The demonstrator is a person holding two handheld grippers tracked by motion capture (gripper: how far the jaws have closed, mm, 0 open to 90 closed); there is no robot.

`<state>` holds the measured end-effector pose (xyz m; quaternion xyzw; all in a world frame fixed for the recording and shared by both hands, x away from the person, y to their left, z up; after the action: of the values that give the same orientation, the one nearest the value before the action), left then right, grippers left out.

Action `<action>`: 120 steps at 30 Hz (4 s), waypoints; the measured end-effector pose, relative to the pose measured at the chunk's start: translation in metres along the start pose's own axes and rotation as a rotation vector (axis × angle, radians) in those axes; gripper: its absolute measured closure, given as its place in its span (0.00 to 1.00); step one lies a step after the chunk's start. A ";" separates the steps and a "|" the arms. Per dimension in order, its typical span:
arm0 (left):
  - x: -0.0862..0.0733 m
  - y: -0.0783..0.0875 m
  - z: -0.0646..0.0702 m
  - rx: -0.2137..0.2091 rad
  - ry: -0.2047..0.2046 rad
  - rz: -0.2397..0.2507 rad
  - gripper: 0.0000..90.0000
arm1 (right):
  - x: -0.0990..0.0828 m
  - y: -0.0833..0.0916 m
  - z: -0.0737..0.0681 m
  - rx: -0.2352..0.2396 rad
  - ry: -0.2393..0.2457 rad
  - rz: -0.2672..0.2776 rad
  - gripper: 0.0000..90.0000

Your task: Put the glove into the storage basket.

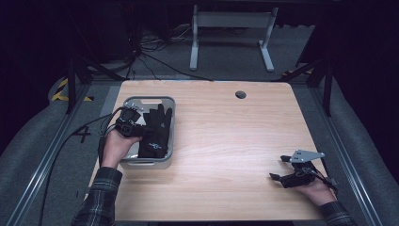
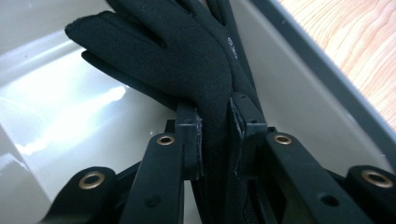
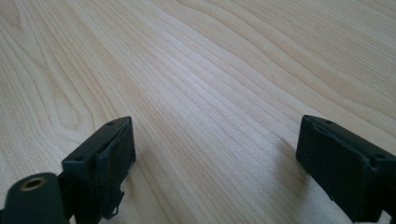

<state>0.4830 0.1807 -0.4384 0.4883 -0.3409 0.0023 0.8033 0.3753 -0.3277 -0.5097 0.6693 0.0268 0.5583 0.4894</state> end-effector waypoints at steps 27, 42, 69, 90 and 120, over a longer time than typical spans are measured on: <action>0.004 0.004 0.001 0.121 -0.023 0.046 0.23 | -0.001 0.001 -0.001 -0.001 -0.003 -0.003 0.14; 0.019 0.007 0.040 0.070 -0.067 0.121 0.17 | -0.001 0.001 0.000 -0.001 -0.003 -0.003 0.13; 0.032 -0.036 0.158 -0.095 -0.227 0.162 0.17 | -0.001 0.001 0.000 0.004 0.003 -0.005 0.12; 0.002 -0.098 0.218 -0.171 -0.308 0.118 0.17 | -0.001 0.001 0.000 0.006 0.005 -0.006 0.12; -0.039 -0.152 0.224 -0.072 -0.416 0.043 0.14 | -0.001 0.001 0.000 0.006 0.006 -0.005 0.12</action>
<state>0.3818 -0.0620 -0.5138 0.4419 -0.5094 -0.0936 0.7325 0.3747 -0.3285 -0.5100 0.6688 0.0316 0.5592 0.4889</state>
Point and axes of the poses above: each handheld gripper's, and its own axes: y roughly backward along the jaws, x roughly out of its top, z roughly to its right, the point moved 6 cm from there along -y, roughly forward along the jaws, and after that the axes turned 6 degrees about y, right-handed, at the moved point
